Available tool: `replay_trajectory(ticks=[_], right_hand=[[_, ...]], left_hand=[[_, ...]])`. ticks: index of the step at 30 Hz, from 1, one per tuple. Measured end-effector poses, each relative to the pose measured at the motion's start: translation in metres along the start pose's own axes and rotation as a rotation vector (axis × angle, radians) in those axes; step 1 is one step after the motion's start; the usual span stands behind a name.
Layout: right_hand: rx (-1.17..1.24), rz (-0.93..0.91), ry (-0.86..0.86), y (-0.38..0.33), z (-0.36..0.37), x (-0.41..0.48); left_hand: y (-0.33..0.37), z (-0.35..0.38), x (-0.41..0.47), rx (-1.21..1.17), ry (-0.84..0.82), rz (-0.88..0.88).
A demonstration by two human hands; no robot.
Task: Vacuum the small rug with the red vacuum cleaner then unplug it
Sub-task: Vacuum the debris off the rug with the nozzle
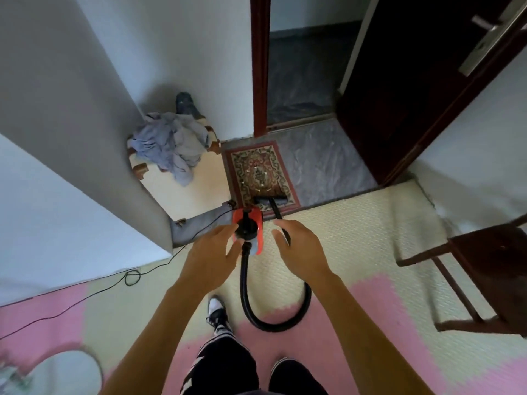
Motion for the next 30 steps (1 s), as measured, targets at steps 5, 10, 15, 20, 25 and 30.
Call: replay_trajectory(ticks=[5,10,15,20,25,30], right_hand=[[-0.058,0.018,-0.061,-0.006,0.024,0.077],[-0.123,0.114,-0.094,-0.011,0.059,0.19],[-0.164,0.198,-0.172,-0.024,0.097,0.292],[-0.165,0.252,-0.186,0.0,0.133,0.381],[-0.181,0.259,-0.309,0.082,0.225,0.466],[-0.161,0.267,-0.4,0.196,0.34,0.533]], left_hand=[[-0.048,0.01,0.074,-0.044,-0.035,-0.058],[-0.131,0.034,0.175,-0.148,-0.141,-0.103],[-0.192,0.045,0.261,-0.156,-0.24,-0.125],[-0.243,0.084,0.339,-0.115,-0.324,-0.193],[-0.319,0.208,0.398,-0.007,-0.434,-0.257],[-0.397,0.364,0.429,0.034,-0.55,-0.381]])
Point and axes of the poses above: each hand's wrist, its own x-axis towards the middle knuckle, its own z-axis out of the palm, y = z × x, the point moved 3 cm from there along x, towards the middle knuckle, and after that the axes turned 11 degrees about z, right-handed, at the moved point
